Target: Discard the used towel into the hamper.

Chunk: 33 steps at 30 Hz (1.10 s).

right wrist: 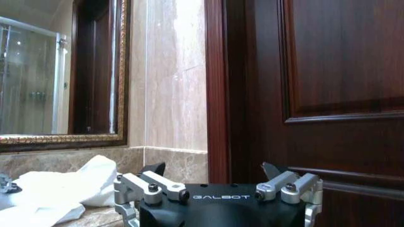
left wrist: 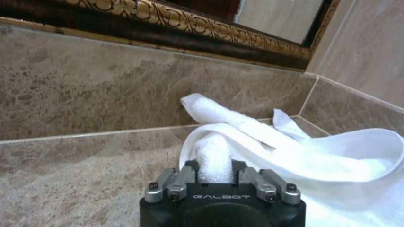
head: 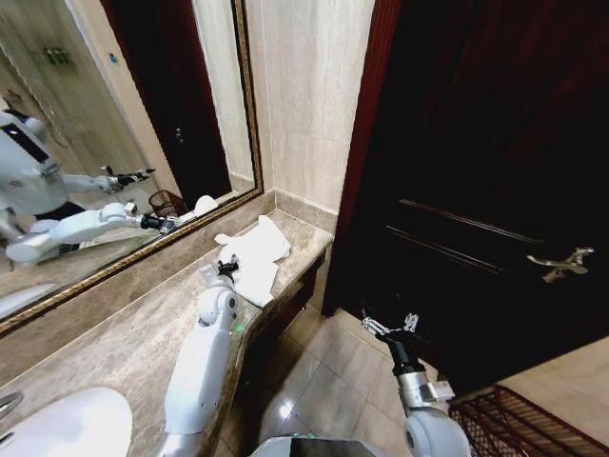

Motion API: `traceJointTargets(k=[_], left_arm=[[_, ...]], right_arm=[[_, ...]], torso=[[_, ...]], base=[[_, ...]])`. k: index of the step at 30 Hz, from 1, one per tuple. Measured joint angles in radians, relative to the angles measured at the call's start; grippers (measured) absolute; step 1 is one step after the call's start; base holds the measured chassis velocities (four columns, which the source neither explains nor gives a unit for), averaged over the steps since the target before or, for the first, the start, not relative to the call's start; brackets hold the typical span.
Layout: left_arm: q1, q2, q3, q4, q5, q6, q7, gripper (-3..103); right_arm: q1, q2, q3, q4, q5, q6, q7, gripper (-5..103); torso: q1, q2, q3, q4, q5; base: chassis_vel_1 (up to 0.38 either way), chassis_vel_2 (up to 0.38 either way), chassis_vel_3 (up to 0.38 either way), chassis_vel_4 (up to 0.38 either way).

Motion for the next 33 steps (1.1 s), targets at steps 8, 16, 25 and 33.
traceJointTargets(k=[8, 16, 25, 33], left_arm=[[0.020, -0.001, -0.007, -0.021, -0.001, -0.016, 0.017, 7], [0.047, -0.002, -0.018, -0.051, -0.005, -0.027, 0.022, 5], [0.119, -0.005, -0.023, -0.161, 0.015, -0.073, 0.060, 5], [0.254, -0.015, -0.042, -0.313, 0.123, -0.203, 0.246, 5]], right_arm=[[0.000, 0.001, 0.001, 0.003, -0.004, 0.000, 0.021, 100], [-0.002, 0.004, -0.001, 0.005, -0.012, 0.001, 0.034, 100], [-0.017, 0.024, -0.013, 0.016, -0.027, 0.011, 0.029, 100], [-0.028, 0.030, -0.020, 0.025, -0.036, 0.023, 0.024, 100]], torso=[[0.000, 0.000, 0.000, 0.0000, 0.0000], [0.000, 0.000, 0.000, 0.0000, 0.0000], [0.000, 0.000, 0.000, 0.0000, 0.0000], [0.000, 0.000, 0.000, 0.0001, 0.0001]], base=[[0.000, 0.000, 0.000, 0.000], [0.000, 0.000, 0.000, 0.000], [0.000, 0.000, 0.000, 0.000], [0.000, 0.000, 0.000, 0.000]])
